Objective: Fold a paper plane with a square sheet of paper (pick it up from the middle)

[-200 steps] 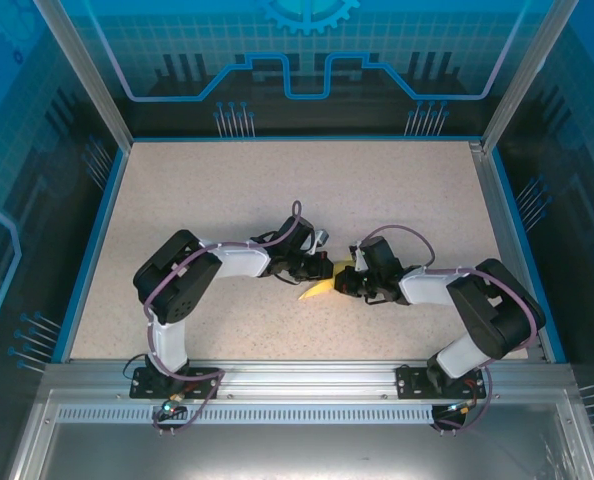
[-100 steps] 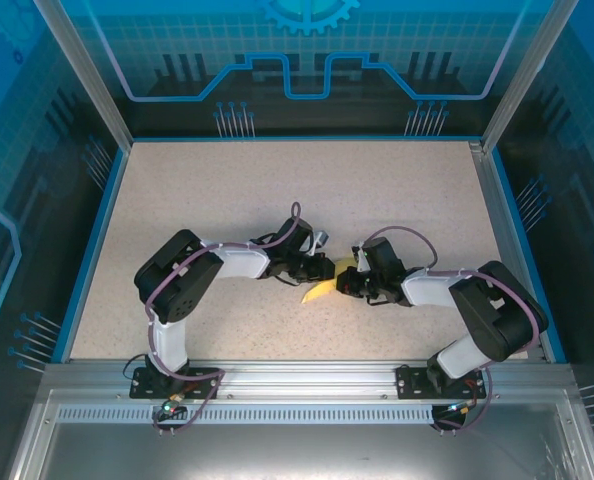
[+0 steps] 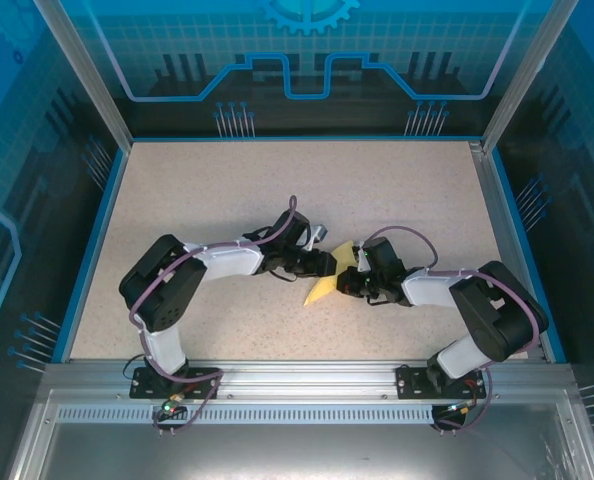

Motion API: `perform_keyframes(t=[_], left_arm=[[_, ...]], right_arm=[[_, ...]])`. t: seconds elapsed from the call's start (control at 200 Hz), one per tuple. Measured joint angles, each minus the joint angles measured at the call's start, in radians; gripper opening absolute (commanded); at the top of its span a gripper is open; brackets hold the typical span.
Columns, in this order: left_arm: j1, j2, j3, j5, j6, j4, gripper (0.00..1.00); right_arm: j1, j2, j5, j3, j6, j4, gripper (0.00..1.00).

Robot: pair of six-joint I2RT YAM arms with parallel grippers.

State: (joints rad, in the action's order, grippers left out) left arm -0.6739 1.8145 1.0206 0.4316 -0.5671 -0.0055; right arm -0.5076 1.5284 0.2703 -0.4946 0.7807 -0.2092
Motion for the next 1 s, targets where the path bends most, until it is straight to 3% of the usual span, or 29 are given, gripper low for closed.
perform_keyframes(t=[0.235,0.73,1.0], left_arm=[[0.0,-0.025,0.003,-0.076,0.102,-0.129,0.43],[-0.017,-0.032,-0.048,-0.166,0.159,-0.163,0.06],[-0.056,-0.038,-0.047,-0.217,0.183,-0.182,0.05]], right_arm=[[0.0,0.001,0.0,-0.003,0.0,0.006,0.01],[0.0,0.002,0.001,-0.005,-0.003,0.007,0.01],[0.001,0.002,0.003,-0.005,-0.003,0.007,0.01]])
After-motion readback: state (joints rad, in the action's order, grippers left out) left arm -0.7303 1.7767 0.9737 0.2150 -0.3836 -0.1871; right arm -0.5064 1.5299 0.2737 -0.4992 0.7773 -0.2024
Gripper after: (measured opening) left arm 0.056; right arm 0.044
